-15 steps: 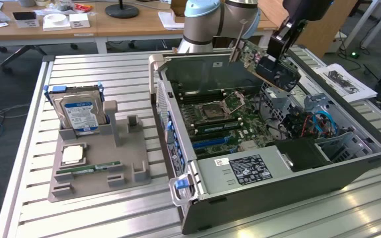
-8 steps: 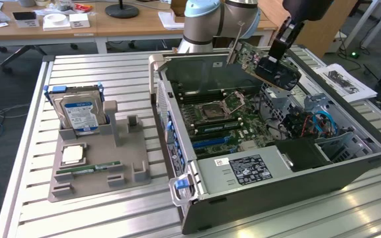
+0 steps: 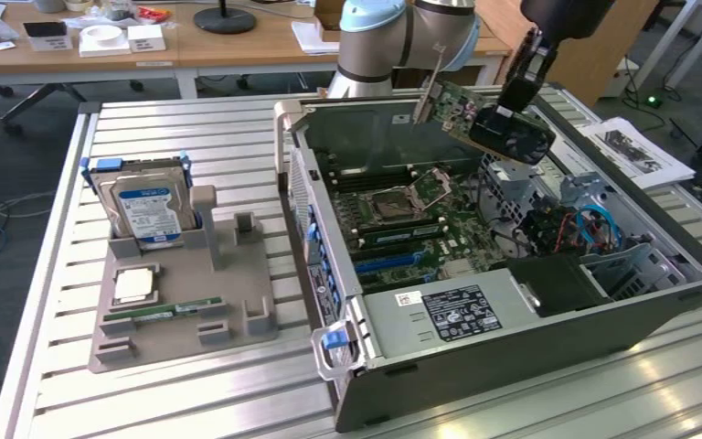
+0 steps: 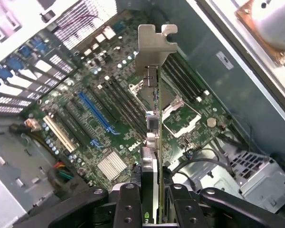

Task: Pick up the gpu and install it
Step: 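Insert the gpu into the slot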

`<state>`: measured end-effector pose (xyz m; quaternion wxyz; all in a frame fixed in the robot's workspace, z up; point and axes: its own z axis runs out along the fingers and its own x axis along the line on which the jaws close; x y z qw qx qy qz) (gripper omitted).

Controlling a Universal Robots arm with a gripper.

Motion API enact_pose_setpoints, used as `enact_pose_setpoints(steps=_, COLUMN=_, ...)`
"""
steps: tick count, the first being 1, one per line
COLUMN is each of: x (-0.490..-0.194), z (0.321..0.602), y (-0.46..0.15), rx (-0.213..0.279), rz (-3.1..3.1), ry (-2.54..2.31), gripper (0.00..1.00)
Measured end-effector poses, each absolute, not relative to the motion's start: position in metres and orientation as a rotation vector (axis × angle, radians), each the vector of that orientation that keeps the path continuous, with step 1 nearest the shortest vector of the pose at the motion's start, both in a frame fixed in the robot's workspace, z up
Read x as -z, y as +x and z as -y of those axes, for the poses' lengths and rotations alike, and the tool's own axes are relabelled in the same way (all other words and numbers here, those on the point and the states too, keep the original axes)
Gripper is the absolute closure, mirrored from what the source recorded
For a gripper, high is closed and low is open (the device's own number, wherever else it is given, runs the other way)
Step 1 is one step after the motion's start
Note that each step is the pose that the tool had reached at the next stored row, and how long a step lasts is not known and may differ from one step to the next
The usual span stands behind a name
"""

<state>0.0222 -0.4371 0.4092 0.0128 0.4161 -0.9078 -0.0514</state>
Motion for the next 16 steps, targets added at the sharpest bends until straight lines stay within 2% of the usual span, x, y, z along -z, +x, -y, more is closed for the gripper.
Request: enact_pose_setpoints(steps=16, x=-0.4086, z=0.4371, y=0.0222, rx=0.152, rz=2.606, ry=1.675, gripper=0.73)
